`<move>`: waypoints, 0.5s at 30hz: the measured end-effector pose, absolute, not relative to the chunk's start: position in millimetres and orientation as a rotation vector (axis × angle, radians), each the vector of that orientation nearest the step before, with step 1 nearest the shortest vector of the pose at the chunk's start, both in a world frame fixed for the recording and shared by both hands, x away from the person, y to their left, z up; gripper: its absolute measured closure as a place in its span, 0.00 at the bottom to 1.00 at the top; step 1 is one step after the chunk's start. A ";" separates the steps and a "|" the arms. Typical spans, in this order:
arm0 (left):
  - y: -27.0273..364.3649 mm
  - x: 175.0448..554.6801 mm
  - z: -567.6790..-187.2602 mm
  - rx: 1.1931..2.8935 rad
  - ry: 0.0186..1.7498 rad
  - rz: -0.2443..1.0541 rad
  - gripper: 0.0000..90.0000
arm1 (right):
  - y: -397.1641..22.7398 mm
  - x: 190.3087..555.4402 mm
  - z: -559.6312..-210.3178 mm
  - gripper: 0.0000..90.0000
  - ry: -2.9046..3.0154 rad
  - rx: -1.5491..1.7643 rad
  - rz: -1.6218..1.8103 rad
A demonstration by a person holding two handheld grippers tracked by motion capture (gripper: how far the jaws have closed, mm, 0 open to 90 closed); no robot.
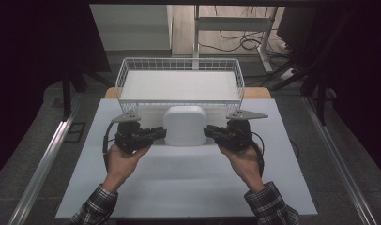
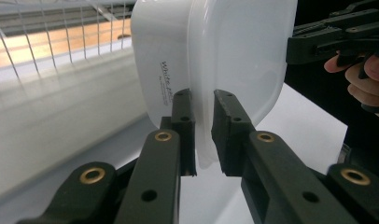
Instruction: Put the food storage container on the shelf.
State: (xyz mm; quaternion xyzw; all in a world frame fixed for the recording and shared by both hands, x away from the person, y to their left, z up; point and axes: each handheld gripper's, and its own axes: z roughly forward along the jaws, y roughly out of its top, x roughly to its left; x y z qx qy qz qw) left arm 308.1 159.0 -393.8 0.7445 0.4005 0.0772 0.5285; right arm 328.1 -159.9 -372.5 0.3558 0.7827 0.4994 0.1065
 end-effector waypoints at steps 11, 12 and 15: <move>167.4 323.5 -358.8 1.754 0.960 0.217 0.88 | -148.8 343.2 -336.6 0.87 2.261 1.012 1.496; 167.4 323.5 -358.8 1.754 0.960 0.217 0.88 | -147.7 345.5 -334.0 0.87 2.256 1.012 1.500; 169.5 329.6 -349.2 1.751 0.961 0.233 0.88 | -145.7 350.3 -328.4 0.87 2.247 1.013 1.508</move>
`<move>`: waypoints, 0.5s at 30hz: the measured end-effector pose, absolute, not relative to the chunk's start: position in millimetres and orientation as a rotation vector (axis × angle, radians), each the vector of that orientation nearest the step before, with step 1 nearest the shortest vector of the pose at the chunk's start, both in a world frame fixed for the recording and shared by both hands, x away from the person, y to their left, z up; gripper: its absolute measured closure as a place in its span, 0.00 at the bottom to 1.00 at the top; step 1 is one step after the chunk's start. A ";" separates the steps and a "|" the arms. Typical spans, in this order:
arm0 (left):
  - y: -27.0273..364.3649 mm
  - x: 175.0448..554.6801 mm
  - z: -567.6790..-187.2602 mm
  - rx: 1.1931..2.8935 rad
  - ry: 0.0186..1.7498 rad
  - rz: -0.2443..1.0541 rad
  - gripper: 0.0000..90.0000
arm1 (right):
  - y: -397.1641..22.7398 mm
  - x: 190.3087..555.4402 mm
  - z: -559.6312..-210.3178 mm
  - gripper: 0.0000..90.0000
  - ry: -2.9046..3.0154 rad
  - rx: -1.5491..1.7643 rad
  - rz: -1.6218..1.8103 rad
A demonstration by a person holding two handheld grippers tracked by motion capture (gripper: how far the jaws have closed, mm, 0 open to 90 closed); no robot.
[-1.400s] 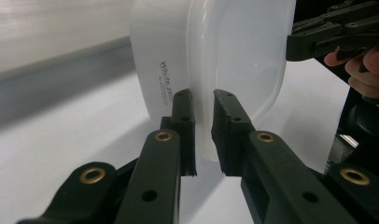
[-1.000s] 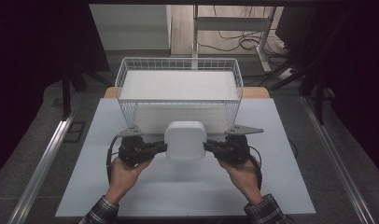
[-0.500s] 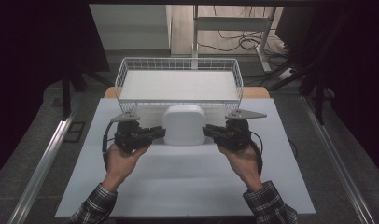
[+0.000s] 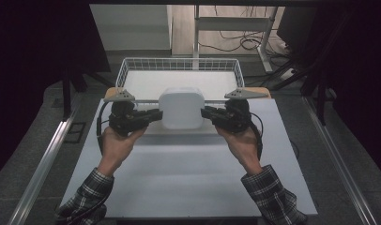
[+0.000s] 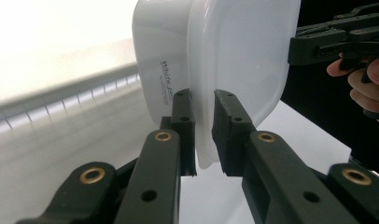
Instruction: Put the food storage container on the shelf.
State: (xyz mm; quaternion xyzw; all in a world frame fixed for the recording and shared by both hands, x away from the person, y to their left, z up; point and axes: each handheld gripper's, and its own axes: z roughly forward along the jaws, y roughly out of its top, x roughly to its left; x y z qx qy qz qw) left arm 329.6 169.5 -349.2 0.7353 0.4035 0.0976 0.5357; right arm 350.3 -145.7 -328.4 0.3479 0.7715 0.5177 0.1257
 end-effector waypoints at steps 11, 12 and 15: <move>176.2 357.7 -316.2 1.735 0.963 0.260 0.88 | -136.0 380.7 -296.6 0.86 2.209 1.017 1.527; 176.3 361.5 -314.5 1.736 0.967 0.259 0.88 | -135.2 383.6 -294.7 0.86 2.208 1.024 1.524; 175.3 369.8 -312.6 1.733 0.979 0.250 0.88 | -133.9 392.9 -291.2 0.86 2.203 1.042 1.514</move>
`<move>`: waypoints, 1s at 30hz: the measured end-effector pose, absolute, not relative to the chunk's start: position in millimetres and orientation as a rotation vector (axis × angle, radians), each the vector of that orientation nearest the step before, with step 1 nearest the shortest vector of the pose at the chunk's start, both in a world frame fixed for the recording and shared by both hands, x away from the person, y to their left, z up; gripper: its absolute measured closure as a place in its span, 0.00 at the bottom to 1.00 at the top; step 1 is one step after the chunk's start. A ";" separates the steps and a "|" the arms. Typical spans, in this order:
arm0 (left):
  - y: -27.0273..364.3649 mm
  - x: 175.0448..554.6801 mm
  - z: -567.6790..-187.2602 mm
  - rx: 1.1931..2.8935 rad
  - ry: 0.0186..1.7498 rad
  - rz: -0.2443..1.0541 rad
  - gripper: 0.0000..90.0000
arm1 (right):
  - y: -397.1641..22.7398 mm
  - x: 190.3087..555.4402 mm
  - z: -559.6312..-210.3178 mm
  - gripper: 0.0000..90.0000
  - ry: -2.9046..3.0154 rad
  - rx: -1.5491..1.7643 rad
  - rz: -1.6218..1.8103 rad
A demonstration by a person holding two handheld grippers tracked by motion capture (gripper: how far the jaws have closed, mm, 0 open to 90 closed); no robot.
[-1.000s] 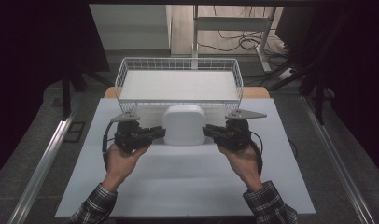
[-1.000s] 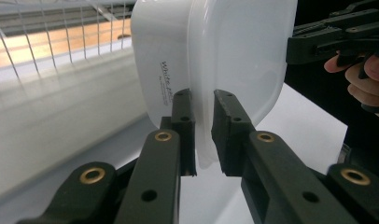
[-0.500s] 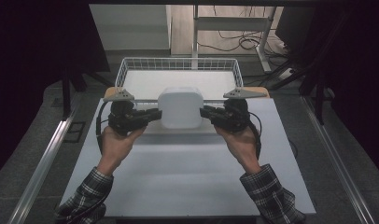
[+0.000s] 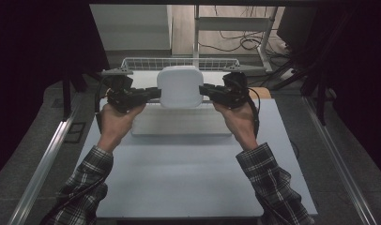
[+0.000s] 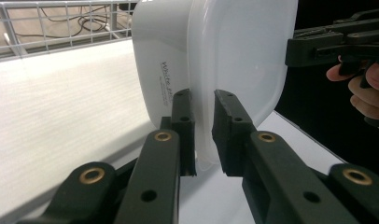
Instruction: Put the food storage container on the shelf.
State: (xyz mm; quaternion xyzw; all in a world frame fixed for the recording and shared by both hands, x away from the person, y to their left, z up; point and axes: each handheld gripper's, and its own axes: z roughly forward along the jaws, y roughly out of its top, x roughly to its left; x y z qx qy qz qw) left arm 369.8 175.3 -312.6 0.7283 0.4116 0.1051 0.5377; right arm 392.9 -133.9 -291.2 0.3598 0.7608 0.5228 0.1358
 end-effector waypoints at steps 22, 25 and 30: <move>172.2 402.4 -317.4 1.696 1.029 0.184 0.74 | -127.4 429.7 -295.5 0.80 2.212 1.166 1.471; 172.2 405.5 -316.4 1.696 1.031 0.183 0.70 | -125.6 433.3 -294.8 0.78 2.216 1.175 1.470; 171.4 411.7 -316.1 1.681 1.039 0.182 0.58 | -120.1 438.2 -294.3 0.73 2.221 1.176 1.462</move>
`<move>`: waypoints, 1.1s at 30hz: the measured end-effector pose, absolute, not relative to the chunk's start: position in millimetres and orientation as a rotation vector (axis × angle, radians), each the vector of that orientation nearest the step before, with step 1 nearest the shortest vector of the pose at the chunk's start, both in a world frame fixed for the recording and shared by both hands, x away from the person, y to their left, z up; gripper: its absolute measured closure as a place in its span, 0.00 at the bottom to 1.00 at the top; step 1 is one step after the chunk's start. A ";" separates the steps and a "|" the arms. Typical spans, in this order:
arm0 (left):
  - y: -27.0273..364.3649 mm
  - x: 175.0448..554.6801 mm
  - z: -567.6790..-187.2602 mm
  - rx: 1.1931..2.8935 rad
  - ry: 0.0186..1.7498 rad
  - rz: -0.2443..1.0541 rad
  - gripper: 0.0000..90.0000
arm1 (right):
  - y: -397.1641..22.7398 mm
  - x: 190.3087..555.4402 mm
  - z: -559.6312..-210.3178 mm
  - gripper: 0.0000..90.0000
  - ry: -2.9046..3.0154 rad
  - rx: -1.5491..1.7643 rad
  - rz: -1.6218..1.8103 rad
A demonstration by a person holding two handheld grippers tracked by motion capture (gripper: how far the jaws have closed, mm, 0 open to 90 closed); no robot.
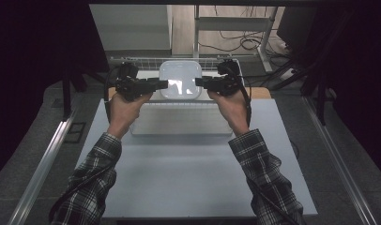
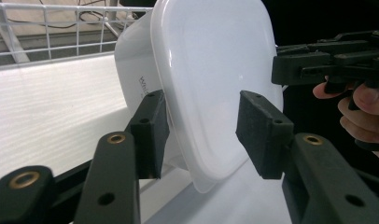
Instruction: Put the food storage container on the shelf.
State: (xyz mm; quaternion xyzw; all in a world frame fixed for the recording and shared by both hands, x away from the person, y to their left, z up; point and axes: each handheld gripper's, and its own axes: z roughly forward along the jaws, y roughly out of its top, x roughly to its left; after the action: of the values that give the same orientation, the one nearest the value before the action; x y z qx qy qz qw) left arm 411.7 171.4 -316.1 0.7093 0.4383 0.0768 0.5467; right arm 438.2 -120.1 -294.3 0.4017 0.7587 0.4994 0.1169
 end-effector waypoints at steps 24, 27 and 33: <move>164.2 427.3 -321.5 1.708 1.093 0.214 0.58 | -110.6 457.3 -296.3 0.56 2.200 1.157 1.382; 163.6 428.9 -320.7 1.711 1.100 0.240 0.54 | -107.3 457.5 -296.1 0.52 2.177 1.145 1.344; 161.7 434.4 -318.3 1.713 1.121 0.295 0.47 | -103.1 462.2 -296.3 0.50 2.139 1.156 1.315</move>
State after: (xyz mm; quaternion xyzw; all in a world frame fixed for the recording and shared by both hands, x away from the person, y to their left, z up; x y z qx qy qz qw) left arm 434.4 161.7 -318.3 0.7116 0.4660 0.1224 0.5113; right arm 462.2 -103.1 -296.3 0.4107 0.7601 0.4674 0.1876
